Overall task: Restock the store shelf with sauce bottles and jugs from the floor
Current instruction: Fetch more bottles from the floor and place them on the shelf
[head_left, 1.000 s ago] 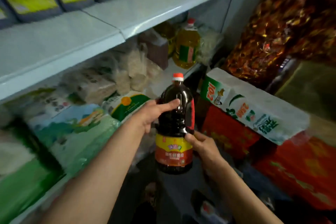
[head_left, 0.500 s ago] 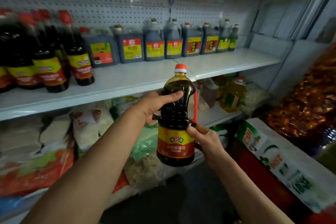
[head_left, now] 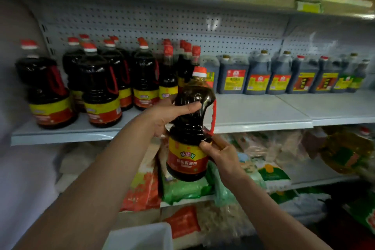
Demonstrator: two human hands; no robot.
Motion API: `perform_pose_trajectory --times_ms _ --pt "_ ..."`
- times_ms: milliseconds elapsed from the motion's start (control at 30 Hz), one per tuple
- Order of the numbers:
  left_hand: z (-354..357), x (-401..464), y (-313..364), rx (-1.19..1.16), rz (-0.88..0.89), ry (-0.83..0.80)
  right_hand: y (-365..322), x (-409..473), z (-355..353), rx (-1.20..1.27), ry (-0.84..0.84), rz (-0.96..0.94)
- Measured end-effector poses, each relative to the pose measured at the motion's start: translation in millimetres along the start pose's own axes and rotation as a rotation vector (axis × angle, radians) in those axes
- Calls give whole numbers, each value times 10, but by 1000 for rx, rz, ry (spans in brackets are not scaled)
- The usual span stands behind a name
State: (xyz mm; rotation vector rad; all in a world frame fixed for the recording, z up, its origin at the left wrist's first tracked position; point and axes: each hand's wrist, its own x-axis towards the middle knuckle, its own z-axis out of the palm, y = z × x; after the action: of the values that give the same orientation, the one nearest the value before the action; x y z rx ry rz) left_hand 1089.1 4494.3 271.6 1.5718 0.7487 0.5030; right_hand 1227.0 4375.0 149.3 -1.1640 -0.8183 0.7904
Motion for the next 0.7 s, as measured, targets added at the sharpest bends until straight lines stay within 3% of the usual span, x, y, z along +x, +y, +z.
perform_pose_trajectory --times_ms 333,500,700 --pt "-1270 565 -51 -188 223 223 29 1173 1123 -77 -105 -103" --pt "-1537 880 -242 -96 330 231 222 1499 1311 -109 -116 -104" --pt "-1729 1135 -488 -195 369 294 365 1769 1457 -140 -98 -102"
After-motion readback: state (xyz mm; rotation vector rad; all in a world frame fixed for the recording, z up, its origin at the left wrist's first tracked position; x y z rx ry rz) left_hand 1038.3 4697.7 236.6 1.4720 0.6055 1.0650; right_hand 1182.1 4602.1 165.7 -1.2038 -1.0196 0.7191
